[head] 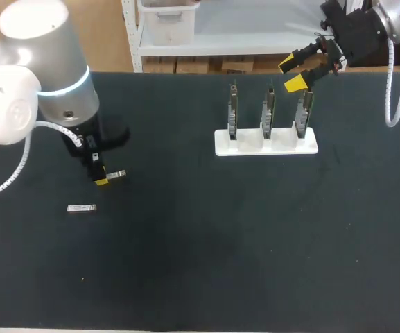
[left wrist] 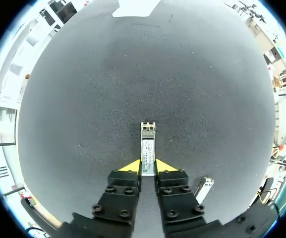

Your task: Pick up the optical module with the left hand, and insert it into the network port with the right hand.

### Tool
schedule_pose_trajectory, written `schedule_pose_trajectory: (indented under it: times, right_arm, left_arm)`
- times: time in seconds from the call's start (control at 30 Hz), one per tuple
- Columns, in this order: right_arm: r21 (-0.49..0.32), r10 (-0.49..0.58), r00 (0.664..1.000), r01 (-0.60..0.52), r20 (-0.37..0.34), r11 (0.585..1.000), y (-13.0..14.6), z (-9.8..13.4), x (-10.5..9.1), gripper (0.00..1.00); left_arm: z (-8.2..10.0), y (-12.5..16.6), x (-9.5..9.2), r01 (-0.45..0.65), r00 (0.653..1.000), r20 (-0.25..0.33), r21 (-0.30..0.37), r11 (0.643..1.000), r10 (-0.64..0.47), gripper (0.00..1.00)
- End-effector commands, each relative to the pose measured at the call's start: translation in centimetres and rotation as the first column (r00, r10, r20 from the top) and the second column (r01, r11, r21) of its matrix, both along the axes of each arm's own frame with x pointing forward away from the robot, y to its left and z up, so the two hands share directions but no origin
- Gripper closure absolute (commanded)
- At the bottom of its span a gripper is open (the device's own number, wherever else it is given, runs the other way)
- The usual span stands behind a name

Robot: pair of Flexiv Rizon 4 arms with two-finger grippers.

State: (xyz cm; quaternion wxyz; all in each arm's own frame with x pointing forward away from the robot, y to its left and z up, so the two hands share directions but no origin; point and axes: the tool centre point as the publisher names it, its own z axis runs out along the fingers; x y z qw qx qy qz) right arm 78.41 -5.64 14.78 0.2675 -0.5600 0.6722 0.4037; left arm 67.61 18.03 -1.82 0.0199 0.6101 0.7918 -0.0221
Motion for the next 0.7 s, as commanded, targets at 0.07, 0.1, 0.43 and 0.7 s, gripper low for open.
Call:
schedule_pose_trajectory:
  times: [0.07, 0.1, 0.43, 0.7]
  right_arm:
    - [0.0, -0.004, 1.0, 0.004, 0.004, 1.0, 0.0, 0.0, -0.3, 0.0]
    - [0.0, -0.004, 1.0, 0.004, 0.004, 1.0, 0.0, 0.0, -0.3, 0.0]
    - [0.0, -0.004, 1.0, 0.004, 0.004, 1.0, 0.0, 0.0, -0.3, 0.0]
    - [0.0, -0.004, 1.0, 0.004, 0.004, 1.0, 0.0, 0.0, -0.3, 0.0]
  left_arm:
    - [-0.1, 0.1, -0.1, 0.001, 1.0, 0.003, -0.011, 1.0, -0.001, 1.0]
    - [-0.1, 0.0, -0.1, -0.004, 1.0, 0.007, -0.02, 1.0, 0.004, 1.0]
    - [5.0, -4.2, 4.1, -0.131, 0.974, 0.12, -0.399, 0.908, 0.193, 1.0]
    - [12.2, -8.1, 9.4, -0.102, 0.917, 0.206, -0.707, 0.7, 0.341, 1.0]
